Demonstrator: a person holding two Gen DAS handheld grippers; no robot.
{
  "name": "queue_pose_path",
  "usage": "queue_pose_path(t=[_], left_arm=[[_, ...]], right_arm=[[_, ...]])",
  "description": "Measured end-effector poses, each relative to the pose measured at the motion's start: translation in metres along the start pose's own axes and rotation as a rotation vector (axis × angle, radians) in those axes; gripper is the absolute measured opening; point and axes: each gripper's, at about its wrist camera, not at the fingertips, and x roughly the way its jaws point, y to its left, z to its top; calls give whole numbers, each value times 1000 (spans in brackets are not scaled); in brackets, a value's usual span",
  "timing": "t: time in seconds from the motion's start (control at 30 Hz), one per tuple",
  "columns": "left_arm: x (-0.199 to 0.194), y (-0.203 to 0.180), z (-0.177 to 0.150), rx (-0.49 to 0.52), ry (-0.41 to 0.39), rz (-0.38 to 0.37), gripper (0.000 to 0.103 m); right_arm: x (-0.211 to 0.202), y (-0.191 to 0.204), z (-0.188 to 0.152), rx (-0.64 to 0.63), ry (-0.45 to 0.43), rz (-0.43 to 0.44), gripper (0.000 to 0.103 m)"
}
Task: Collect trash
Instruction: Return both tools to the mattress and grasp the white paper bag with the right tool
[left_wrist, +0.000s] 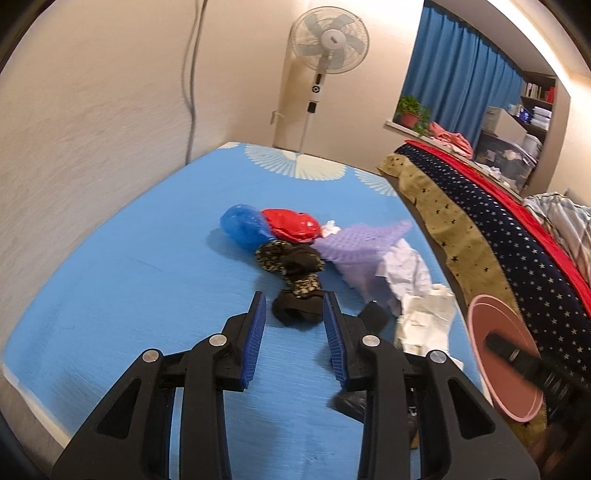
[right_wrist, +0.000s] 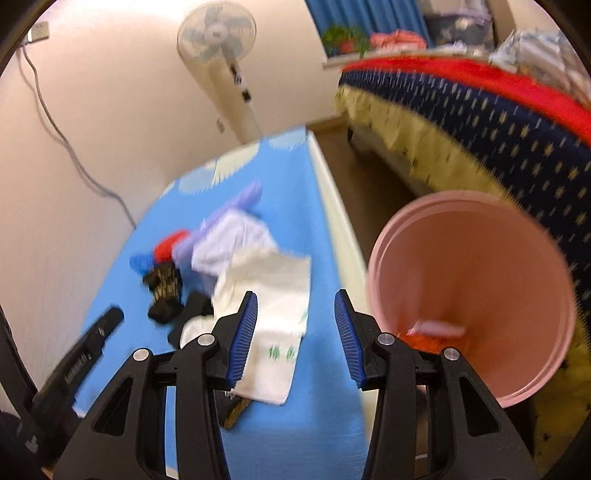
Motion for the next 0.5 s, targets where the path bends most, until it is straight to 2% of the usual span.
queue_pose_path(t=[0.1,0.33,0.43,0.5], left_arm=[[7,3,-1,-3,7,11,32],[22,4,0,2,18,22,33],[33,3,-1,-3,38,4,43],[40,1,-1,-5,53,3,47]], right_arm=[[15,-2,-10,19,57,19,45],[29,5,-22,6,106,58,42],[30,5,-23,-3,112,71,32],[31,5,-23,-6,112,77,21]])
